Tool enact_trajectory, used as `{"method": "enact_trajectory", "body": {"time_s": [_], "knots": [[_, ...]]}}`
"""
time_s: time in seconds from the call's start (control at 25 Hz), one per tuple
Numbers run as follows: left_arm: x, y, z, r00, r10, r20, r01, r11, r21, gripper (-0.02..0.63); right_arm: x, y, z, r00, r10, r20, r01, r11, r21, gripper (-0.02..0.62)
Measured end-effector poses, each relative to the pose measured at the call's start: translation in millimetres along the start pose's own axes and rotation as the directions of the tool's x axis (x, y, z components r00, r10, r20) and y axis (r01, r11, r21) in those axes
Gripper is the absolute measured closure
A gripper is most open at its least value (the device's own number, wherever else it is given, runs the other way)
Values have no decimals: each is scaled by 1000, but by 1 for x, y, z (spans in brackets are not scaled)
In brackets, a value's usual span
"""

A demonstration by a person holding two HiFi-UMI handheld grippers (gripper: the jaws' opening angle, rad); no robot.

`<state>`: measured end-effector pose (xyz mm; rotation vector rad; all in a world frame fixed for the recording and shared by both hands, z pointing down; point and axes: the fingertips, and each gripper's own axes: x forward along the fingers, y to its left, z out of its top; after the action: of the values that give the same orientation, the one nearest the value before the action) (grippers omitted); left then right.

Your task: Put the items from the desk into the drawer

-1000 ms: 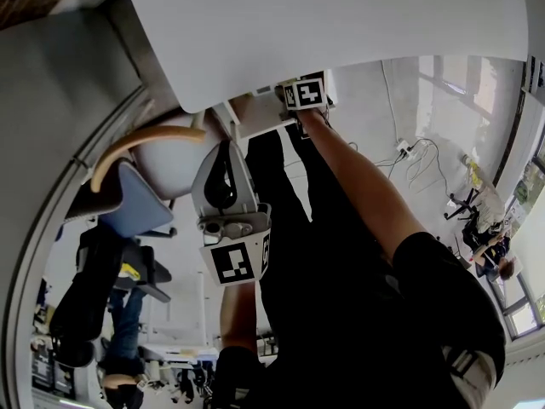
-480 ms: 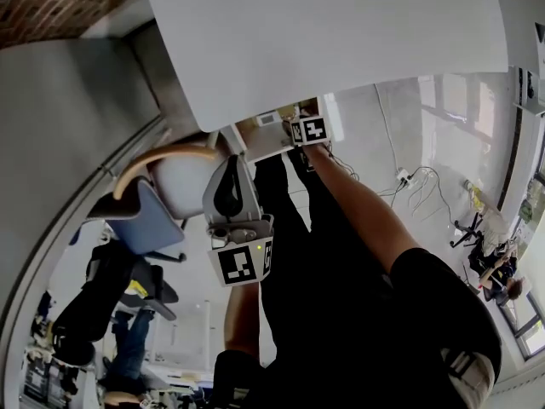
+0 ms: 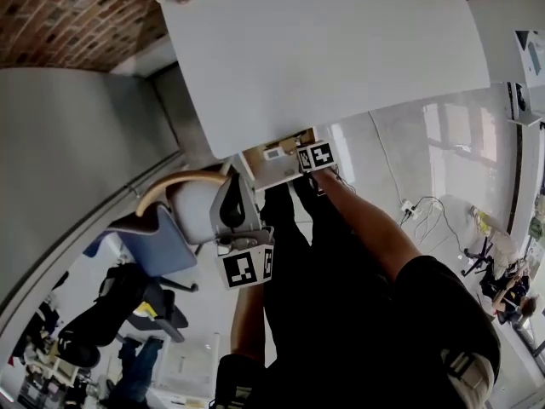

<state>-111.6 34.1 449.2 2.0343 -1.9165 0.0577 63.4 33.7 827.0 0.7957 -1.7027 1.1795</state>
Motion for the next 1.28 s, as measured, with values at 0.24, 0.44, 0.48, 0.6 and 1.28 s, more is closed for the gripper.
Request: {"method": "enact_trajectory", "body": {"time_s": [0.24, 0.44, 0.48, 0.6, 1.28], "knots": [[-1, -16, 21, 999, -23, 32, 22, 1000, 16, 591, -41, 14, 23, 997, 66, 43, -63, 996, -55, 591], [-5, -29, 43, 997, -46, 61, 43, 998, 49, 591, -96, 38, 53, 981, 145, 132, -125, 981, -146, 592], [-5, -30, 48, 996, -47, 71, 43, 998, 54, 591, -107, 43, 60, 976, 159, 150, -134, 977, -163, 591], [-8, -33, 62, 994, -42, 97, 36, 998, 58, 591, -140, 59, 82, 957, 201, 209, -155, 964, -217, 592], [-17, -52, 107, 982, -58, 179, 41, 995, 94, 591, -320, 144, 148, 768, 361, 529, -76, 871, -485, 592]]}}
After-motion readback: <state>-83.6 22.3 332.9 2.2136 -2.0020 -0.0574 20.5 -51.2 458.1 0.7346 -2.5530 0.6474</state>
